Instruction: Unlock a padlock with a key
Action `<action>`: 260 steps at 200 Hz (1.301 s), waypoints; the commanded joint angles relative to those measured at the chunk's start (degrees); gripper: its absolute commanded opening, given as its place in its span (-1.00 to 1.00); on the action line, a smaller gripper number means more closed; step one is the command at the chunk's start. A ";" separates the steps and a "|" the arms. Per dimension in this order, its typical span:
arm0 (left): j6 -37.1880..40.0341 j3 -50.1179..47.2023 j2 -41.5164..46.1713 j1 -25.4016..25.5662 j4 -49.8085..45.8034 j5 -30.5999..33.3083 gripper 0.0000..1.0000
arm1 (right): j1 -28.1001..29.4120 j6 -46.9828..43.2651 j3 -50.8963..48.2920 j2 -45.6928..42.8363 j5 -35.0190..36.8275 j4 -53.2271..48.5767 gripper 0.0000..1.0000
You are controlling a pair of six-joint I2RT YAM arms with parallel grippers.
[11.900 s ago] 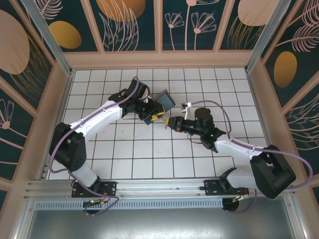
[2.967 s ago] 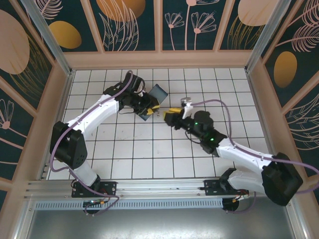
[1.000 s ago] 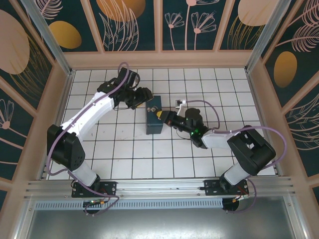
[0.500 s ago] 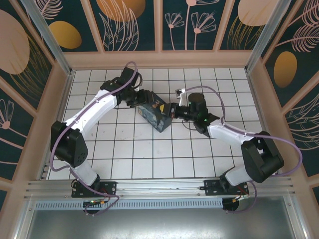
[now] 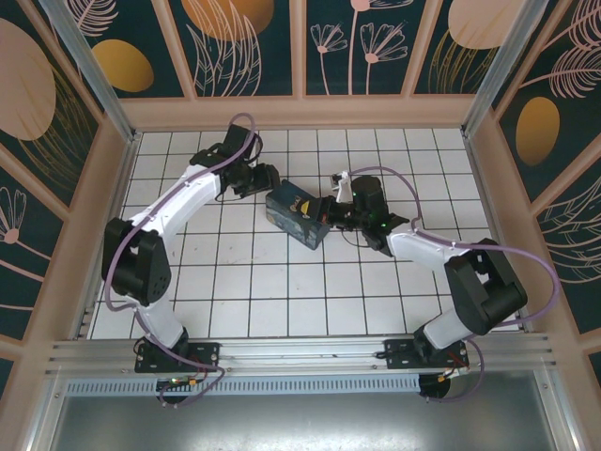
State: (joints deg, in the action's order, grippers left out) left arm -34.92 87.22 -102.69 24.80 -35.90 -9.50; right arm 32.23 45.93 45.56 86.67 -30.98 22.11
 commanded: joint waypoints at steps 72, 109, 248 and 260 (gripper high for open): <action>7.47 -4.32 -4.31 0.07 6.87 -1.80 -0.13 | -0.55 12.96 5.95 7.22 1.82 1.09 -1.00; 8.79 -7.50 -4.47 0.04 6.52 -3.99 -0.27 | -0.03 12.39 8.59 10.21 2.19 3.25 -1.00; 8.63 -10.81 -2.73 0.12 6.50 -5.46 -0.37 | 1.62 11.21 15.37 14.59 -11.35 -3.26 -1.00; 8.79 -10.29 -2.78 0.16 6.27 -5.40 -0.37 | 0.94 12.18 13.96 13.58 -9.11 -3.29 -1.00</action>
State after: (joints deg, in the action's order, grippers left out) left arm -26.98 78.70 -103.98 22.22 -18.87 -9.65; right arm 32.69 51.94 62.89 101.82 -41.30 15.29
